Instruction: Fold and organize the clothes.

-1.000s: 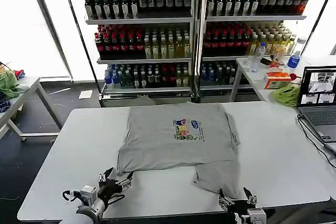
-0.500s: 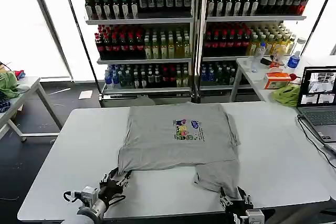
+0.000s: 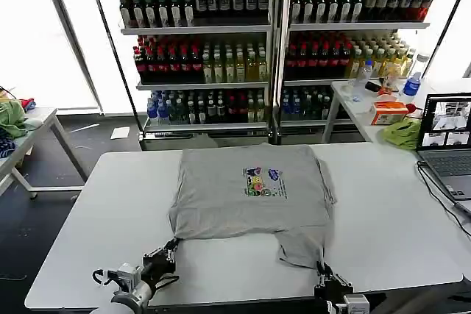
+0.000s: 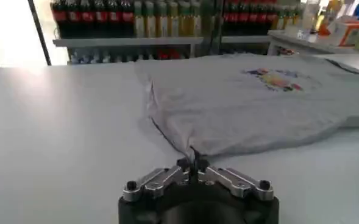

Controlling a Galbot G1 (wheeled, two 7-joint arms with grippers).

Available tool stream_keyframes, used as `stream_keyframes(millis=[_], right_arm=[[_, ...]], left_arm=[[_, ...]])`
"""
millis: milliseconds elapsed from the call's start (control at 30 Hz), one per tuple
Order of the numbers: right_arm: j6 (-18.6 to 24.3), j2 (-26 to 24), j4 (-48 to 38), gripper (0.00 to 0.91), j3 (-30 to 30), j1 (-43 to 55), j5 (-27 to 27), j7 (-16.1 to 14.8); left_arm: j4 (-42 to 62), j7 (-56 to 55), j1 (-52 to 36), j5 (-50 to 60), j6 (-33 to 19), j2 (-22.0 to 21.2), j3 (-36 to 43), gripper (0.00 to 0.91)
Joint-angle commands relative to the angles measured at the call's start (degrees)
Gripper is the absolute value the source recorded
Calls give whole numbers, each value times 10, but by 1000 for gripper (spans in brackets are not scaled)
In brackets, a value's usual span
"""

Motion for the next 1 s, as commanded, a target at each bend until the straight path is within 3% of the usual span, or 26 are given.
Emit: stream_keyframes(millis=[33, 600, 1000], right_arm=[[11, 2, 7, 0, 4, 2, -15, -6], [16, 47, 15, 0, 22, 109, -71, -44], [17, 53, -25, 0, 27, 221, -72, -81]], left_arm=[[-5, -1, -1, 4, -10, -9, -3, 0], [-19, 6, -39, -2, -45, -23, -28, 0], [10, 5, -110, -37, -48, -15, -32, 0]])
